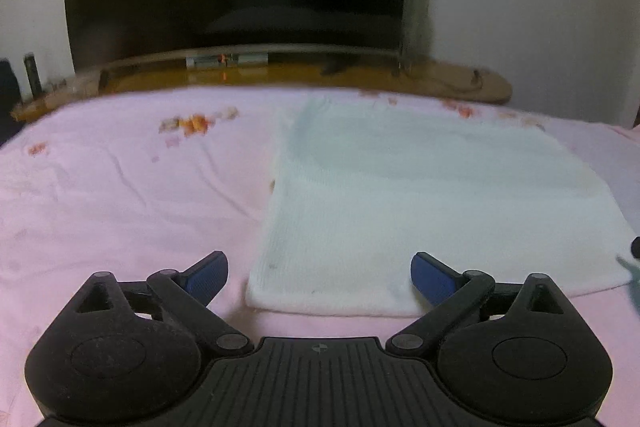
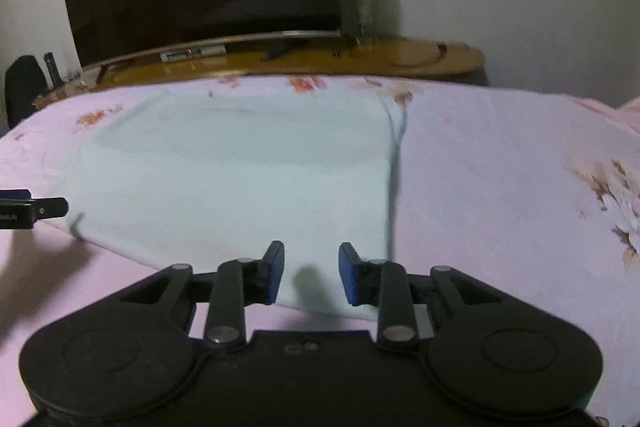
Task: Fold small clothes
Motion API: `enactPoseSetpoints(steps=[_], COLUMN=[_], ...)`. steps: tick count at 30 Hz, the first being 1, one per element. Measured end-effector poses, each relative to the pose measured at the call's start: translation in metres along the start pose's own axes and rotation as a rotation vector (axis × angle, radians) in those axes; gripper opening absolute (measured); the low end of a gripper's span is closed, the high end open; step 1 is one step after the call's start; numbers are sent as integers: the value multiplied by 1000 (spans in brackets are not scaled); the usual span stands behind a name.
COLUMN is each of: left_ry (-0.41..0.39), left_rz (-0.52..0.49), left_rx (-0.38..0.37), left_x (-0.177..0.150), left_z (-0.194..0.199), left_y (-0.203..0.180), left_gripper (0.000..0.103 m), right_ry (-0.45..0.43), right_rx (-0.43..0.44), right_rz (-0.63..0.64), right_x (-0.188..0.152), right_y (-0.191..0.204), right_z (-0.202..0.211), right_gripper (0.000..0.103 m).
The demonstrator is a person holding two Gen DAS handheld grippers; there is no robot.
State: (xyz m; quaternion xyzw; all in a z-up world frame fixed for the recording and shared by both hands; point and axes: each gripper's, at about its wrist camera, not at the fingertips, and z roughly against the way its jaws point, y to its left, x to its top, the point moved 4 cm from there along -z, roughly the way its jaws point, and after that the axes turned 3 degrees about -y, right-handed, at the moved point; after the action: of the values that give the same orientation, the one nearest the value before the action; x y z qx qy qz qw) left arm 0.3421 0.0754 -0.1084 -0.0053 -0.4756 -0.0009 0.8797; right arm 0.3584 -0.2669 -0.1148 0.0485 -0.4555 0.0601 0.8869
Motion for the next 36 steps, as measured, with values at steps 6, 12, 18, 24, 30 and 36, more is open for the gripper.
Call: enactPoseSetpoints(steps=[6, 12, 18, 24, 30, 36], left_ry=[48, 98, 49, 34, 14, 1], left_rz=[44, 546, 991, 1029, 1136, 1074], left_rx=[29, -132, -167, -211, -238, -244], left_x=[-16, -28, -52, -44, -59, -53], left_z=[4, 8, -1, -29, -51, -50], left_y=[-1, 43, 61, 57, 67, 61], left_gripper=[85, 72, 66, 60, 9, 9], right_ry=[83, -11, -48, -26, -15, 26], right_rx=[-32, 55, 146, 201, 324, 366], right_rz=[-9, -70, -161, -231, -356, -425], right_x=[-14, 0, 14, 27, 48, 59], right_y=[5, 11, 22, 31, 36, 47], right_z=[-19, 2, 5, -12, -59, -111], right_gripper=[30, 30, 27, 20, 2, 2])
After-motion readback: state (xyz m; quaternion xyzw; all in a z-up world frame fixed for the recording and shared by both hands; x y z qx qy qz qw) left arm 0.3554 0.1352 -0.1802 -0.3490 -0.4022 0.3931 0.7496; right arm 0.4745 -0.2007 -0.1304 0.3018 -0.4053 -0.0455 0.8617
